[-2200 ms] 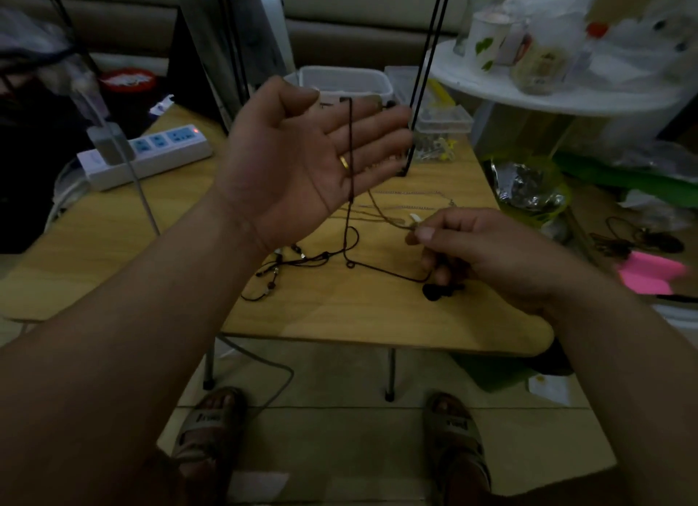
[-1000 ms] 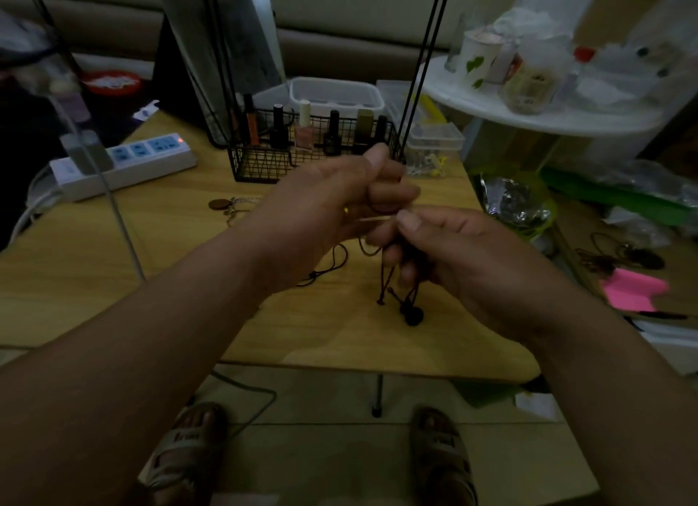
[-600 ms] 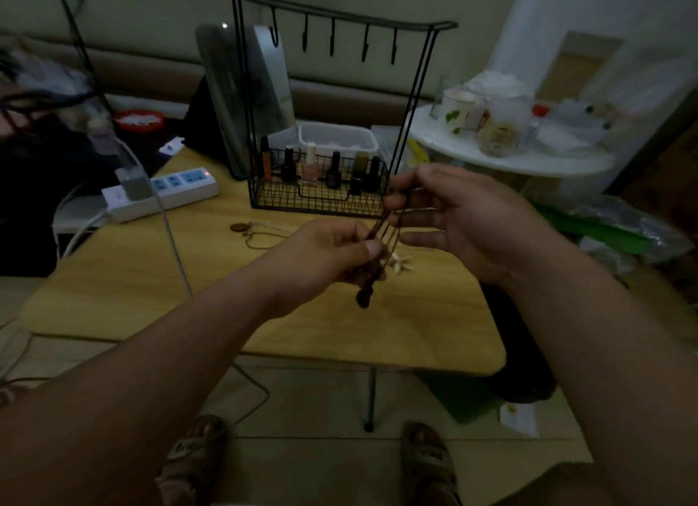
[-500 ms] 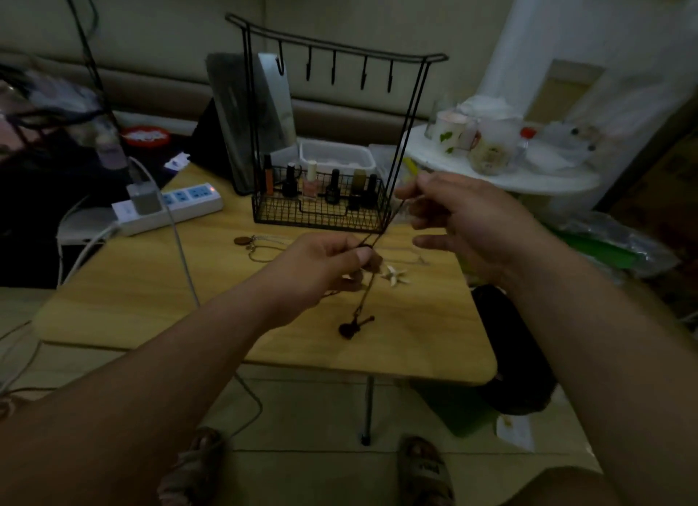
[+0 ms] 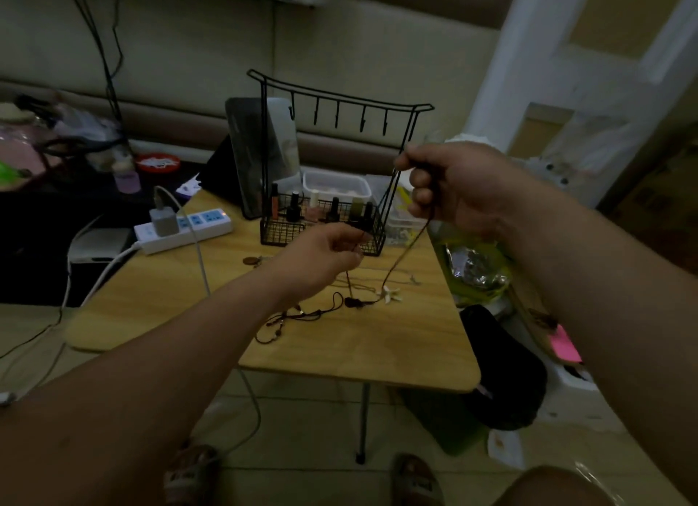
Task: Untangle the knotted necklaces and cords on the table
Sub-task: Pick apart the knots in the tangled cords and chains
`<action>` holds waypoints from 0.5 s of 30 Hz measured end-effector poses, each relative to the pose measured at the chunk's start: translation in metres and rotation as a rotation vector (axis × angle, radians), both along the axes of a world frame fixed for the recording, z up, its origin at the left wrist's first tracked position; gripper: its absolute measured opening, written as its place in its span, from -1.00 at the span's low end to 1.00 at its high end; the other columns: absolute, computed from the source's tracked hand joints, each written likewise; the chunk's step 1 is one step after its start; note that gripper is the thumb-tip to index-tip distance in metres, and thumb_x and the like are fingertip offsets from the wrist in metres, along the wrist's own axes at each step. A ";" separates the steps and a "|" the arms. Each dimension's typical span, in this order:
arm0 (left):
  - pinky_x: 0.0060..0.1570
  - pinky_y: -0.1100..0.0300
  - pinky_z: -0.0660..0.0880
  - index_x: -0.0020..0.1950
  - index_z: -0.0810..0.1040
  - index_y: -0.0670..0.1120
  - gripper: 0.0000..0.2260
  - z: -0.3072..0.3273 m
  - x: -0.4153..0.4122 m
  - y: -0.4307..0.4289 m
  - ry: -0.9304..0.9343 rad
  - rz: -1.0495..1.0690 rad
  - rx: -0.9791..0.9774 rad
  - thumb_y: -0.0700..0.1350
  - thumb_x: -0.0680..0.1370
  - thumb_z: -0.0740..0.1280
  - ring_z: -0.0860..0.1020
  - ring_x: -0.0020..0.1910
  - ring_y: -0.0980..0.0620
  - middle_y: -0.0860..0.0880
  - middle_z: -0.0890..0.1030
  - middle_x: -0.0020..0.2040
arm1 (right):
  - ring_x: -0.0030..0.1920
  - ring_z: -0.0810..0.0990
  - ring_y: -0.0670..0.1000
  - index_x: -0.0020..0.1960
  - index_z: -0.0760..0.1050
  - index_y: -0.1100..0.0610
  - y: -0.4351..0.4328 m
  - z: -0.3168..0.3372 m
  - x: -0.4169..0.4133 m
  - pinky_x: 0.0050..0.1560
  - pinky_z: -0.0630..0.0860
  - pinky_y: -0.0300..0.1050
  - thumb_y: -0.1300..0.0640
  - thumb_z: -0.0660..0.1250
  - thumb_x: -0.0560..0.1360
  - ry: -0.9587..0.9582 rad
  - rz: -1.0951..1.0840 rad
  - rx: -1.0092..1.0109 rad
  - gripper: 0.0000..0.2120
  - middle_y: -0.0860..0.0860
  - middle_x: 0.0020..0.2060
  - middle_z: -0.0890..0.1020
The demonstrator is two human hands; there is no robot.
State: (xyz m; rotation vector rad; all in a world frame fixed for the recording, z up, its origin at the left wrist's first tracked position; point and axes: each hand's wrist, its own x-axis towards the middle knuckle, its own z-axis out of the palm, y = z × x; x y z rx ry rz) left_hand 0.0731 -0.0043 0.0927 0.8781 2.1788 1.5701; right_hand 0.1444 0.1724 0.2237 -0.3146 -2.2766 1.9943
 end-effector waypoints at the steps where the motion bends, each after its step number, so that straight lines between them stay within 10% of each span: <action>1: -0.03 0.19 0.47 0.31 0.62 0.04 -0.78 0.003 0.001 0.000 0.040 -0.012 -0.038 -0.09 0.67 0.35 0.57 0.01 0.18 0.12 0.64 0.09 | -0.46 0.44 -0.08 0.03 0.59 0.17 0.000 0.004 -0.001 -0.32 0.54 -0.16 0.06 0.24 0.69 -0.004 0.022 0.035 -0.77 -0.06 -0.43 0.45; 15: -0.07 0.27 0.38 0.21 0.69 0.00 -0.70 0.070 0.004 0.001 0.216 0.067 -0.046 0.08 0.73 0.21 0.51 0.05 0.29 0.15 0.65 0.13 | -0.44 0.44 -0.13 0.10 0.60 0.11 -0.005 0.042 -0.007 -0.27 0.51 -0.20 0.03 0.27 0.67 -0.023 0.090 0.231 -0.80 -0.10 -0.40 0.47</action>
